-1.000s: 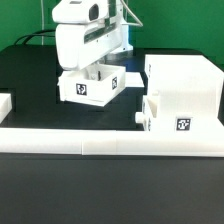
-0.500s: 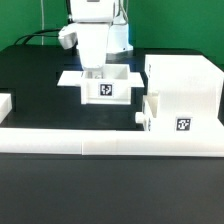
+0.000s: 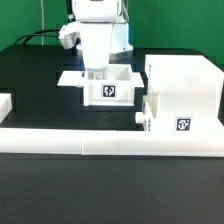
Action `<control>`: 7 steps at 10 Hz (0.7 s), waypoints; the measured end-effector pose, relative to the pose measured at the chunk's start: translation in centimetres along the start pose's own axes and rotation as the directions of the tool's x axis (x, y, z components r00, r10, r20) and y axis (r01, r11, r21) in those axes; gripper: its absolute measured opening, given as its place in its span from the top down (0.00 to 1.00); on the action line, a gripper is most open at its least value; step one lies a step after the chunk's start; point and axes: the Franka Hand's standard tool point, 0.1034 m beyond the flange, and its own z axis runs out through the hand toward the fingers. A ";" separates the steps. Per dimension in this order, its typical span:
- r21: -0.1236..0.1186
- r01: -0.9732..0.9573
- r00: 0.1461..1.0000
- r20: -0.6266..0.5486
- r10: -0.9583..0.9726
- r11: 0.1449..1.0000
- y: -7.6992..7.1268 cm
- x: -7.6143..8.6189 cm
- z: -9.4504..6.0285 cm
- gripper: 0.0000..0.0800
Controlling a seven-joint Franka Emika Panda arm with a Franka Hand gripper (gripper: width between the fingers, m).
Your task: Assemble drawer
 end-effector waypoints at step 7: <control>0.046 0.080 0.997 0.007 -0.081 0.996 3.8 1.1 0.4 0.94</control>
Offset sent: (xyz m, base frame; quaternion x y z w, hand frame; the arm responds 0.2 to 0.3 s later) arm 0.0000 0.0000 0.0000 0.0000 0.0000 0.0000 1.0000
